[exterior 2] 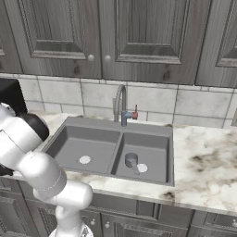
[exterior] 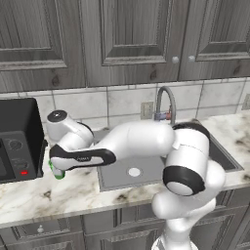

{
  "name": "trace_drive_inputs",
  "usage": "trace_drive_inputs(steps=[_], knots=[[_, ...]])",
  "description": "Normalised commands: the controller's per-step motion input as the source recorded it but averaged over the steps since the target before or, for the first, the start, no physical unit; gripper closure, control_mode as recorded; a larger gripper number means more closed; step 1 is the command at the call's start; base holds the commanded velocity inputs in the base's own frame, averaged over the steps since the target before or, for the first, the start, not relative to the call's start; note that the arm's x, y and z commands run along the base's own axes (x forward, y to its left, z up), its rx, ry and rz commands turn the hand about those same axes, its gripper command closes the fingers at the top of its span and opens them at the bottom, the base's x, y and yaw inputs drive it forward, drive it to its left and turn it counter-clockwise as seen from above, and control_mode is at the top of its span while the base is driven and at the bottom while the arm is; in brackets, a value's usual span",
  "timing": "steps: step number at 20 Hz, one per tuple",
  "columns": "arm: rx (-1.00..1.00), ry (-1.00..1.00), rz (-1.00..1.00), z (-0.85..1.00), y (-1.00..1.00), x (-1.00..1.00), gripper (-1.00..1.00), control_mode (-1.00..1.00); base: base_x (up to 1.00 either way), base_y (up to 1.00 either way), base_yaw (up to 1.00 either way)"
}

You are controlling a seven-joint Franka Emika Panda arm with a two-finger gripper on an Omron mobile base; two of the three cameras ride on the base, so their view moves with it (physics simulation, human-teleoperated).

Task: Move any existing items from the left basin to the right basin for drying. Then move the cup from the counter to the left basin of the sink for washing.

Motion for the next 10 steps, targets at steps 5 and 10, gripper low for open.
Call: trace_drive_inputs(steps=[5, 10], knots=[[-0.01, 0.01, 0.0, -0.12, 0.08, 0.14, -1.0, -1.0, 0.0, 0.0, 0.0], [-0.01, 0.0, 0.01, -0.18, 0.07, 0.13, -1.0, -1.0, 0.0, 0.0, 0.0]])
